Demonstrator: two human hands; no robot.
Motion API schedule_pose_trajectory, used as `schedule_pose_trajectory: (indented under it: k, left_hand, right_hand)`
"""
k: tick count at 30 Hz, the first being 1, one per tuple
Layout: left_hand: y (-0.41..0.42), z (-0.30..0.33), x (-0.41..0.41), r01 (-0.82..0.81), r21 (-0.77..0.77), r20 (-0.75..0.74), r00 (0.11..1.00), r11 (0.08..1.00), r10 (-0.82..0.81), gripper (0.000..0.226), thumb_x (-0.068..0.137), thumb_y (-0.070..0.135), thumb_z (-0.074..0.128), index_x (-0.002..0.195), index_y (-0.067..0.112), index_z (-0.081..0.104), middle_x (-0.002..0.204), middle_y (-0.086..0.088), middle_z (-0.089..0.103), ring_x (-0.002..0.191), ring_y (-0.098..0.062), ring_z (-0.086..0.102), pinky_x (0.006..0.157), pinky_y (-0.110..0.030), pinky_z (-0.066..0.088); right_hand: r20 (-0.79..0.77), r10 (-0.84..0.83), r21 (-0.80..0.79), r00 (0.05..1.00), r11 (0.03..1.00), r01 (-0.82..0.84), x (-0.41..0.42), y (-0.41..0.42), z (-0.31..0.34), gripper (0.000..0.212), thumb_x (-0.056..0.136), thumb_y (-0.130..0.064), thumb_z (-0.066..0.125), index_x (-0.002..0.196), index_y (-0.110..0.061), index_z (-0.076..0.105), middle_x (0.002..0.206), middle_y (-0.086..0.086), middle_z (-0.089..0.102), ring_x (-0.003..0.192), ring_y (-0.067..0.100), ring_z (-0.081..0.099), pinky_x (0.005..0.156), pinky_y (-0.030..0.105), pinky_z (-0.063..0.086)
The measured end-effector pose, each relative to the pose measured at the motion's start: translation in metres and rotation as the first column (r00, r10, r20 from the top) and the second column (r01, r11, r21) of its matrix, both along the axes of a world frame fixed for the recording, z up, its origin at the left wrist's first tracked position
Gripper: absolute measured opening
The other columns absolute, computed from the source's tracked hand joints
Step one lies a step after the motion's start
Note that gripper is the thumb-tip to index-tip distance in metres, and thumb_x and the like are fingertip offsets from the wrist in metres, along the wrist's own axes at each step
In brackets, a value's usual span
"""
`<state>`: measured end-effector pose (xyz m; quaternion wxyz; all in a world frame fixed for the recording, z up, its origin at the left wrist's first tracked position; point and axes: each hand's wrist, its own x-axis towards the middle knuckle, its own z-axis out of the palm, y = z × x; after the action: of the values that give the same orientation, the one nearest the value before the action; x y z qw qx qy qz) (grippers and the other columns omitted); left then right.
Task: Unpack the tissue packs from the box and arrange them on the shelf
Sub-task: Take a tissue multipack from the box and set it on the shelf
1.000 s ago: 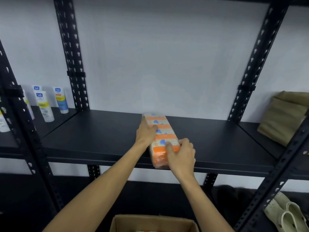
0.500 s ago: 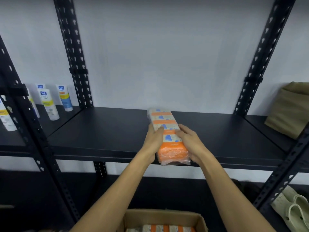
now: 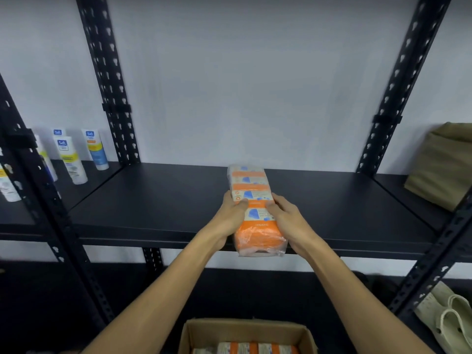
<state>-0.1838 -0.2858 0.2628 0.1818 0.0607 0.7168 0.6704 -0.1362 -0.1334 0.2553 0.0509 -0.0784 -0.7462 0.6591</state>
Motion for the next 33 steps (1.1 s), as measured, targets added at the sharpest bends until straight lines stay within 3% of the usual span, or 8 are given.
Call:
schedule_pose_trajectory:
  k: [7,9,11,16,20,24,29,33]
  left_hand:
    - [-0.015,0.015,-0.018,-0.016,-0.090,-0.124,0.992,0.996,0.004,0.072,0.105,0.027,0.053,0.160,0.017,0.008,0.116,0.008,0.059,0.071,0.002,0.061,0.053,-0.014,0.053]
    - [-0.012,0.023,-0.027,-0.038,-0.108,-0.154,0.988,0.993,0.021,0.068,0.107,0.029,0.050,0.160,0.016,0.010,0.132,-0.001,0.057,0.070,0.003,0.057,0.051,-0.013,0.051]
    - [-0.006,0.027,-0.039,-0.049,-0.108,-0.157,0.987,0.993,0.032,0.055,0.108,0.028,0.048,0.155,0.016,0.023,0.113,0.006,0.060,0.073,0.000,0.060,0.049,-0.013,0.050]
    - [0.015,0.030,-0.064,-0.064,-0.066,-0.137,0.989,0.996,0.054,0.023,0.107,0.026,0.047,0.127,0.016,0.050,0.101,-0.006,0.072,0.081,-0.019,0.075,0.067,-0.033,0.062]
    - [0.031,0.015,-0.079,-0.050,-0.126,-0.160,0.987,0.991,0.029,0.045,0.105,0.040,0.043,0.146,0.025,0.032,0.120,-0.008,0.067,0.087,-0.024,0.076,0.076,-0.045,0.064]
    - [0.040,0.003,-0.084,-0.103,-0.280,-0.262,0.965,0.955,0.027,0.063,0.108,0.039,0.031,0.162,0.021,0.004,0.161,-0.008,0.030,0.103,-0.020,0.066,0.063,-0.027,0.054]
    - [0.044,-0.007,-0.086,-0.146,-0.317,-0.283,0.958,0.937,0.053,0.065,0.108,0.035,0.033,0.162,0.019,0.000,0.166,-0.007,0.014,0.120,-0.026,0.058,0.091,-0.042,0.057]
    - [0.044,-0.004,-0.084,-0.134,-0.251,-0.223,0.972,0.959,0.078,0.069,0.108,0.041,0.031,0.162,0.022,-0.009,0.166,-0.001,0.011,0.116,-0.027,0.060,0.089,-0.044,0.058]
  right_hand:
    - [-0.042,-0.118,0.070,0.992,0.990,0.121,-0.014,0.019,0.017,0.039,0.099,-0.024,0.061,0.136,-0.014,0.054,0.114,-0.006,0.065,0.090,0.005,0.067,0.066,0.018,0.049]
    - [-0.066,-0.143,0.086,0.987,0.985,0.149,-0.025,0.019,0.024,0.036,0.100,-0.023,0.060,0.133,-0.013,0.056,0.108,-0.009,0.063,0.086,-0.002,0.059,0.063,0.014,0.041]
    - [-0.062,-0.163,0.087,0.985,0.982,0.168,-0.038,0.015,0.029,0.025,0.100,-0.021,0.058,0.124,-0.014,0.060,0.098,-0.011,0.064,0.080,-0.001,0.061,0.058,0.013,0.042]
    - [-0.042,-0.191,0.065,0.981,0.979,0.194,-0.065,0.005,0.038,0.013,0.101,-0.015,0.056,0.113,-0.018,0.056,0.101,-0.002,0.066,0.081,0.012,0.069,0.058,0.023,0.052]
    - [-0.019,-0.133,0.198,0.991,0.971,0.134,-0.081,0.005,0.031,0.025,0.102,-0.018,0.052,0.126,-0.016,0.060,0.108,0.005,0.072,0.079,0.013,0.072,0.053,0.019,0.052]
    - [0.031,-0.102,0.242,0.994,0.966,0.091,-0.088,0.011,0.020,0.049,0.104,-0.024,0.050,0.153,-0.024,0.040,0.122,0.002,0.066,0.084,0.014,0.072,0.057,0.021,0.053]
    - [0.062,-0.049,0.317,0.997,0.948,0.027,-0.093,0.014,0.022,0.048,0.106,-0.027,0.047,0.154,-0.025,0.037,0.101,-0.008,0.061,0.079,0.009,0.068,0.058,0.019,0.051]
    - [0.046,-0.010,0.363,0.999,0.932,-0.007,-0.086,0.014,0.029,0.043,0.107,-0.027,0.045,0.150,-0.021,0.044,0.096,-0.009,0.063,0.079,0.009,0.069,0.059,0.019,0.052]
